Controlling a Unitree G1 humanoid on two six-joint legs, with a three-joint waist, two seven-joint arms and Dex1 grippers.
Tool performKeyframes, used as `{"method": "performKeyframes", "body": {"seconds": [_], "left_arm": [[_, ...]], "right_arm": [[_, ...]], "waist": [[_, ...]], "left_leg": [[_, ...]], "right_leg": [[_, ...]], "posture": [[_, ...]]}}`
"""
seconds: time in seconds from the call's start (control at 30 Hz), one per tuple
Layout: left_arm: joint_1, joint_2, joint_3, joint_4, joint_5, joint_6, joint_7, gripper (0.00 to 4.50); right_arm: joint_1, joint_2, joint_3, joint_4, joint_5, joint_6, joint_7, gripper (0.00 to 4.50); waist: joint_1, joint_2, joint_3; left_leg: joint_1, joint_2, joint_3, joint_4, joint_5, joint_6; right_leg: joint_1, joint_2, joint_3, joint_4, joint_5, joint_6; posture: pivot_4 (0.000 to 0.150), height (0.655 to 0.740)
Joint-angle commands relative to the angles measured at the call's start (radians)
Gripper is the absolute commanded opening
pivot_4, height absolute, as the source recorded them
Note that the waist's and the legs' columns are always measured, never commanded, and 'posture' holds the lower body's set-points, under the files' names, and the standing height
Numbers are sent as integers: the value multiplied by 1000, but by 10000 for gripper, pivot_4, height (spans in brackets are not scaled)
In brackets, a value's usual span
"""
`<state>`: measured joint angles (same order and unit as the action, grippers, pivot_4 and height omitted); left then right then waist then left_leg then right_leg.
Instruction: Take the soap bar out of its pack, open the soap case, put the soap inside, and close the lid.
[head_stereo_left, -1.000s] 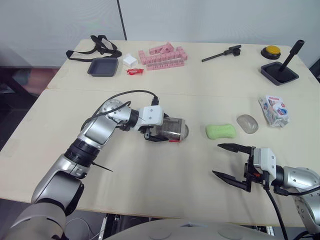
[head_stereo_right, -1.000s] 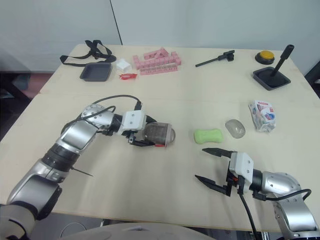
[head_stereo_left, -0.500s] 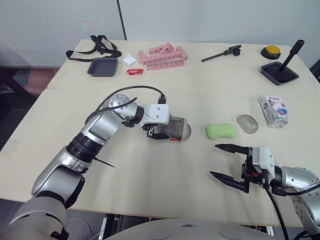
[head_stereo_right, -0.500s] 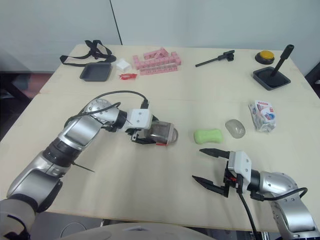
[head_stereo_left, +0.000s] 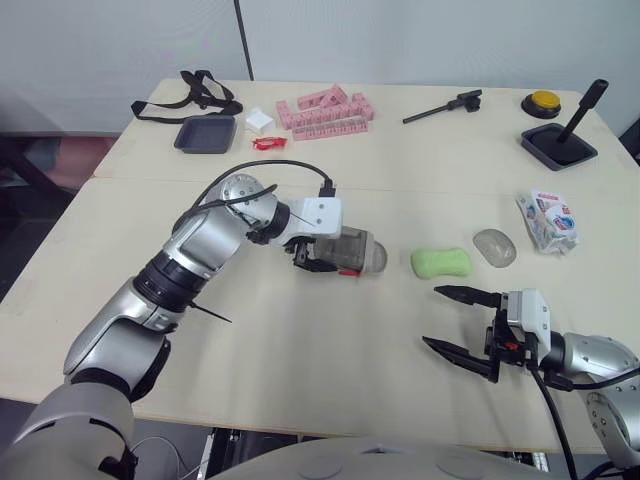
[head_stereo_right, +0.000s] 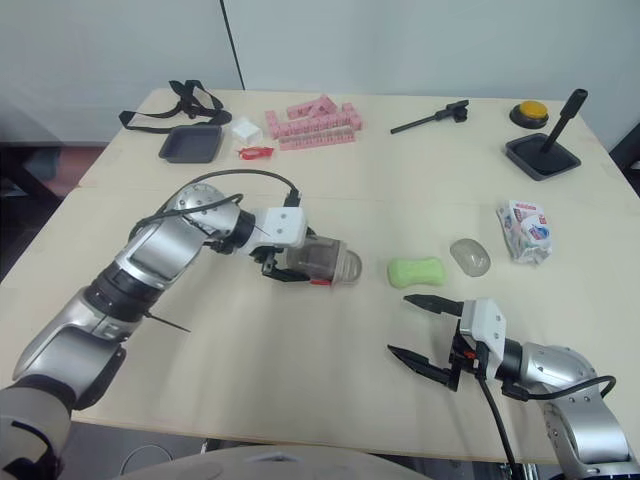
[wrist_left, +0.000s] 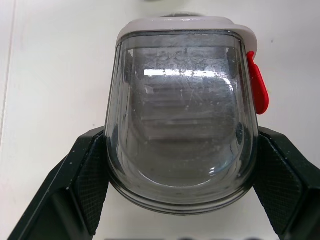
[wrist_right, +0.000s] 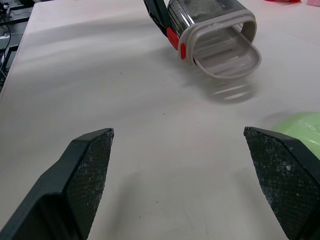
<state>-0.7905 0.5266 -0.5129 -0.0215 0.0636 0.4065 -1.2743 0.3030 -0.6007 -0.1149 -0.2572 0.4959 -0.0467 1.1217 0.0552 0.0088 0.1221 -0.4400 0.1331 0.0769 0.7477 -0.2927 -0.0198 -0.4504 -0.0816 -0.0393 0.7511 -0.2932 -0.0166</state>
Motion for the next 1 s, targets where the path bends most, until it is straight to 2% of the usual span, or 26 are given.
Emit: {"method": "performKeyframes", "body": {"seconds": [0.03,0.3,0.53,1.0], "left_arm": [[-18,16,8,-17,2,0,-11,34577],[-12,70,33,28,12,-71,-14,34577],[56,129,68,51,-19,-161,-38,34577],[96,94,139,224,-106,-317,-61,34577]], "right_arm": [[5,-10,-7,-6,-2,-25,15,44594],[-10,-13,-11,10,-2,-28,20,44594],[-17,-20,-11,15,-3,-26,25,44594],[-34,-37,-11,33,3,-23,38,44594]], "waist": [[0,0,0],[0,0,0],[-2,0,0],[0,0,0]], "left_leg": [[0,0,0,0,0,0],[0,0,0,0,0,0],[0,0,0,-1,0,0],[0,0,0,-1,0,0]], "right_leg": [[0,0,0,0,0,0],[0,0,0,0,0,0],[0,0,0,-1,0,0],[0,0,0,-1,0,0]], "posture": [[1500,7109],[1500,7109],[1500,7109],[1500,7109]]}}
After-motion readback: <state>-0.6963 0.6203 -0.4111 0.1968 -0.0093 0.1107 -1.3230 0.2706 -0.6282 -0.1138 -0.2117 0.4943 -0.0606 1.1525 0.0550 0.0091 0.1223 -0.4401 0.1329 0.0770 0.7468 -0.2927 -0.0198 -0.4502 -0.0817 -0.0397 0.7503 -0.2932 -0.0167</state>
